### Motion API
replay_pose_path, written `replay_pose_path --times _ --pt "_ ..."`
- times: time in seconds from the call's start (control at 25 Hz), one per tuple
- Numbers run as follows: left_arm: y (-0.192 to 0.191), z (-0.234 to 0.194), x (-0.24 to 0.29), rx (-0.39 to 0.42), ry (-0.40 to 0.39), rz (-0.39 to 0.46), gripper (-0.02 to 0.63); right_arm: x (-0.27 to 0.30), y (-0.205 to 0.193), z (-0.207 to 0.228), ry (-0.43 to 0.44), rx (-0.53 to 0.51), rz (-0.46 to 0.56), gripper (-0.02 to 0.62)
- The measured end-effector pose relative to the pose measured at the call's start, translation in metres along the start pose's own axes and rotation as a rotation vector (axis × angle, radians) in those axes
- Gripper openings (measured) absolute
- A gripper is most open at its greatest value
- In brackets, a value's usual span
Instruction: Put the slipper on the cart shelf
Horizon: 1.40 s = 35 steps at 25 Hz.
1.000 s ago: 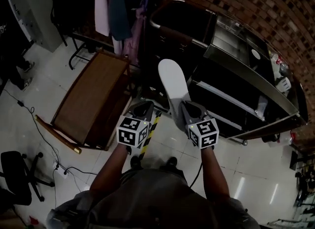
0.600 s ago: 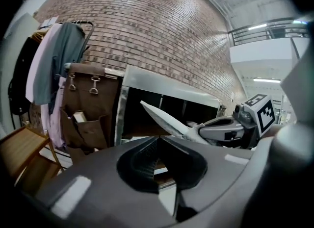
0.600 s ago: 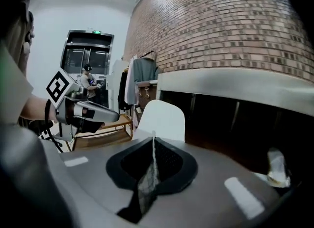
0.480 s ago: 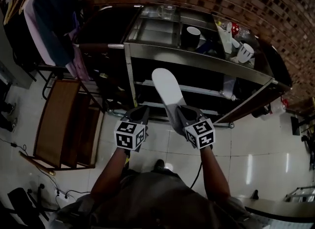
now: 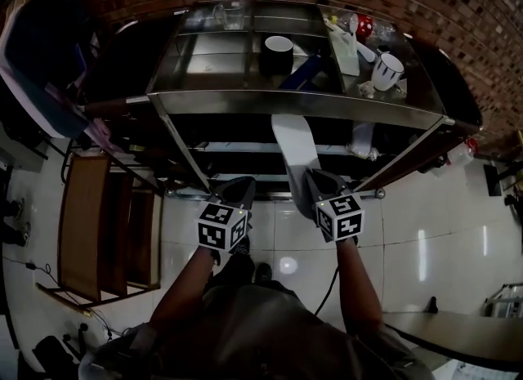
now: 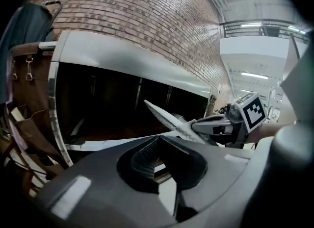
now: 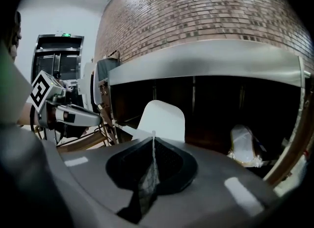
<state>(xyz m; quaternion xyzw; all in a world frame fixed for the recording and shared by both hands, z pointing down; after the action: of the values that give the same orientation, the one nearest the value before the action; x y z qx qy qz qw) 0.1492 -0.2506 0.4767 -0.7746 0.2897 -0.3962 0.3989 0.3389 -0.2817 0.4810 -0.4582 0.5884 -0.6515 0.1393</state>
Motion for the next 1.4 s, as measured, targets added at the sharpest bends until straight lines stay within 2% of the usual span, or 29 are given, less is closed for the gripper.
replay_pose_path --times 0.32,0.48,0.8,1.08,1.24,1.4 --pt "0.018 -0.022 0.067 0.005 -0.097 -0.030 0.008 0.049 -0.008 0.050 -0.111 0.070 -0.064 0.011" --pt "0.025 -0.041 0.089 0.008 -0.108 -0.057 0.008 0.077 -0.008 0.071 -0.169 0.133 -0.067 0.011" --pt "0.029 -0.054 0.107 0.024 -0.108 -0.108 0.008 0.128 -0.014 0.098 -0.226 0.166 -0.074 0.012" --pt "0.033 -0.053 0.121 0.017 -0.037 -0.111 0.008 0.162 -0.017 0.117 -0.202 0.174 -0.040 0.015" --pt "0.038 -0.047 0.121 0.004 0.000 -0.093 0.008 0.168 -0.011 0.118 -0.142 0.167 -0.021 0.024" --pt "0.039 -0.043 0.121 -0.015 0.034 -0.075 0.008 0.160 -0.004 0.114 -0.078 0.180 0.027 0.072"
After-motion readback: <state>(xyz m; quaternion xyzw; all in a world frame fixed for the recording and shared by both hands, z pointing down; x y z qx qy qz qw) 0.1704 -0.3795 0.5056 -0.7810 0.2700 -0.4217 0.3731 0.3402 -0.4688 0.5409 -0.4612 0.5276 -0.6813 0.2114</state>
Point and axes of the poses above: the fingertips, and each gripper's own axes: x forward along the fingers, z to its right, y out of its top, the point moved 5 cm from there along -x, backward along the fingers, and after that the axes turned 9 degrees about -x, right-handed, at the moved point
